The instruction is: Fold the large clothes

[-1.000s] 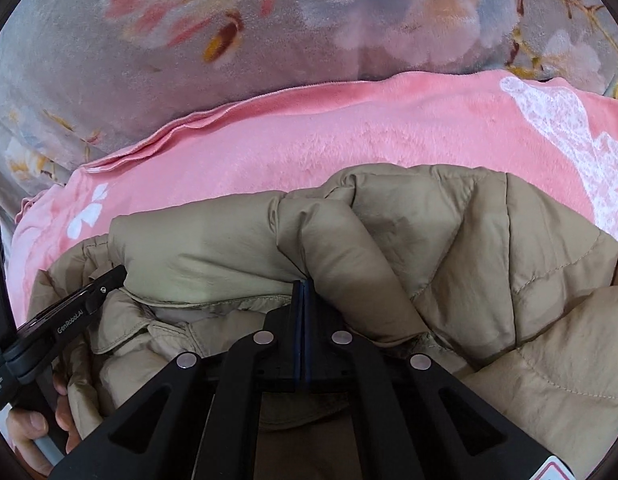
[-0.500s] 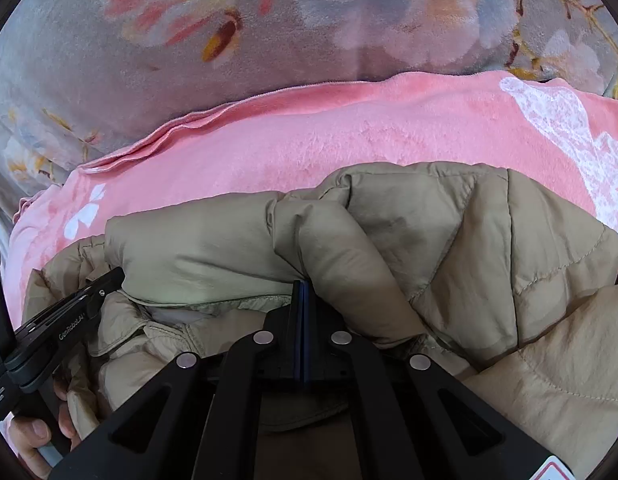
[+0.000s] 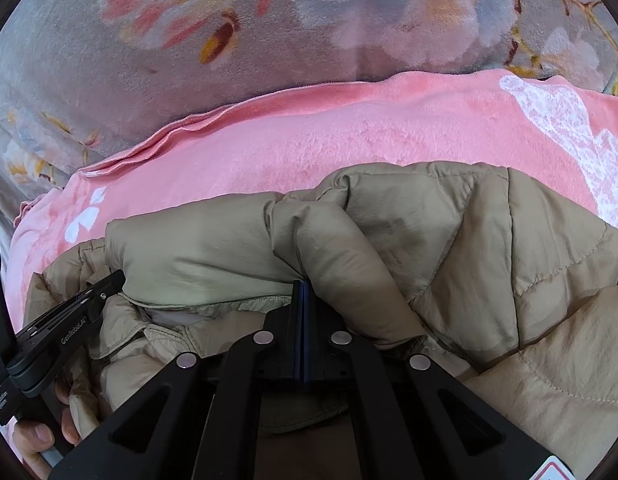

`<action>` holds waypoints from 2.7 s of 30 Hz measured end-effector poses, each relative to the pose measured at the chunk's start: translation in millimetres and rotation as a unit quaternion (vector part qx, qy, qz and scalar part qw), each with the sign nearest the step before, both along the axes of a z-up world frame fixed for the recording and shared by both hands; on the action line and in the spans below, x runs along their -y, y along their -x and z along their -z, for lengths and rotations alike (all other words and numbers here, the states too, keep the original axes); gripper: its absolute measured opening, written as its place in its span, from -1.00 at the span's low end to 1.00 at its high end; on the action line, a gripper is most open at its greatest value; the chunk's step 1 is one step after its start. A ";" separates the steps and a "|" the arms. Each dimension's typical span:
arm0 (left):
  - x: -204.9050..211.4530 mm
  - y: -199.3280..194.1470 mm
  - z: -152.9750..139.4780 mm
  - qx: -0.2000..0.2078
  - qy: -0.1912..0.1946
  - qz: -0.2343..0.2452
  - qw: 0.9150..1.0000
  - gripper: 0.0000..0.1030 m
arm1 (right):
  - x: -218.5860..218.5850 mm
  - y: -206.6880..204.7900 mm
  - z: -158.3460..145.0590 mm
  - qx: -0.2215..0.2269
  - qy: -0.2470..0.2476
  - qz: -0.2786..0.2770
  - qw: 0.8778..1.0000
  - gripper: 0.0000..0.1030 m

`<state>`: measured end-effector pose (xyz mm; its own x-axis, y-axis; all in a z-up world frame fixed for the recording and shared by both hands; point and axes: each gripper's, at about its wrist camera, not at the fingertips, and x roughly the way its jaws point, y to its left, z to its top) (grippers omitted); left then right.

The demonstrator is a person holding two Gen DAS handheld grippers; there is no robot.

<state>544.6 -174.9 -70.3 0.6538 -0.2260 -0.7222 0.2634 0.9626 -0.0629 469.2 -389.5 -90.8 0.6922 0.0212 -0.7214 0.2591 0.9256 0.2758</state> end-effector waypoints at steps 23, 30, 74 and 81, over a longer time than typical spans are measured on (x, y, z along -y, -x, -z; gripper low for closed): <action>-0.8 -3.3 -0.3 0.000 -0.001 0.003 1.000 -0.84 | 4.1 3.0 -1.9 0.001 0.019 0.048 0.999 -1.00; 10.1 -4.5 -0.8 0.006 -0.023 0.001 1.000 -0.86 | 2.7 -4.6 0.7 -0.005 0.016 0.042 0.999 -1.00; -294.8 390.2 -9.1 -0.138 0.143 -0.048 0.979 -0.87 | -54.4 513.3 18.4 0.026 -0.165 0.168 0.971 -0.90; -318.8 436.7 -62.3 -0.087 0.180 -0.031 0.979 -0.92 | -68.0 566.5 -35.6 0.090 -0.110 0.125 0.982 -0.94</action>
<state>107.9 143.9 -8.1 0.5481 -0.4500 -0.7050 0.1602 0.8838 -0.4396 -97.3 -321.5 -55.2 0.8110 -0.0244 -0.5845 0.3997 0.7526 0.5232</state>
